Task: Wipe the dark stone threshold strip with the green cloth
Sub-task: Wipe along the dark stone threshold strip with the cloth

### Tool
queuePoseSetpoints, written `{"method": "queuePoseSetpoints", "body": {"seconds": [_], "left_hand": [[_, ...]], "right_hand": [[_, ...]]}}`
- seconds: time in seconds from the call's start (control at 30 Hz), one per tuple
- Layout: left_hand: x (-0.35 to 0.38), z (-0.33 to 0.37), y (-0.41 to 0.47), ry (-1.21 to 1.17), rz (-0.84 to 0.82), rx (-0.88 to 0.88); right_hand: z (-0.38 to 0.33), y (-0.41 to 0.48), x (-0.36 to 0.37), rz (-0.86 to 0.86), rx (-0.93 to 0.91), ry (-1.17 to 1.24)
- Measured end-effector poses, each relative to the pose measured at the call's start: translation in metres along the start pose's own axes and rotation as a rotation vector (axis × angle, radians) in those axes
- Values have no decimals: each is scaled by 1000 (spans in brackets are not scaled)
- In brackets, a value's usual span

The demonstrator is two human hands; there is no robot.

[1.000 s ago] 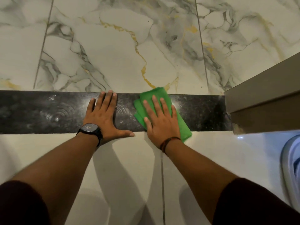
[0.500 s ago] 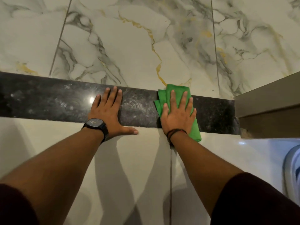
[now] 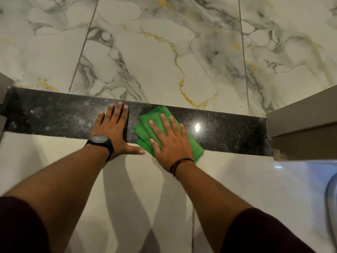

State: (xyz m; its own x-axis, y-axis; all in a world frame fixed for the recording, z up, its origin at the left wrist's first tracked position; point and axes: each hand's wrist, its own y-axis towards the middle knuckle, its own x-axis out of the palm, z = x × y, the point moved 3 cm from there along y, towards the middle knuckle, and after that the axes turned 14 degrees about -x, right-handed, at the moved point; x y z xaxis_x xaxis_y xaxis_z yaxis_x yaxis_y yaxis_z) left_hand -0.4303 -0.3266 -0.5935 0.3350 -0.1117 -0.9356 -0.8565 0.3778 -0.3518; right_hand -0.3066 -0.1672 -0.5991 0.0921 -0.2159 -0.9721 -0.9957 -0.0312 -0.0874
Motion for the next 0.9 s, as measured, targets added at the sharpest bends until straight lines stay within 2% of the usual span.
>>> {"method": "queuePoseSetpoints", "body": {"seconds": [0.1,0.23,0.53,0.73,0.9], "left_hand": [[2,-3,1,13,0,9],[4,-9,4,6,2,37],[3,-66,21,-65,56,-71],[3,-66,21,-46,45,-73],[2,-71,21,-86,30,-47]], "right_hand": [[31,-16,-4,0,35,-35],[57,-20,-10,39,192,-29],[22,40,-2,81,452,-8],[-47,90,4,34,250,37],[-61,67,7,9,-27,10]]}}
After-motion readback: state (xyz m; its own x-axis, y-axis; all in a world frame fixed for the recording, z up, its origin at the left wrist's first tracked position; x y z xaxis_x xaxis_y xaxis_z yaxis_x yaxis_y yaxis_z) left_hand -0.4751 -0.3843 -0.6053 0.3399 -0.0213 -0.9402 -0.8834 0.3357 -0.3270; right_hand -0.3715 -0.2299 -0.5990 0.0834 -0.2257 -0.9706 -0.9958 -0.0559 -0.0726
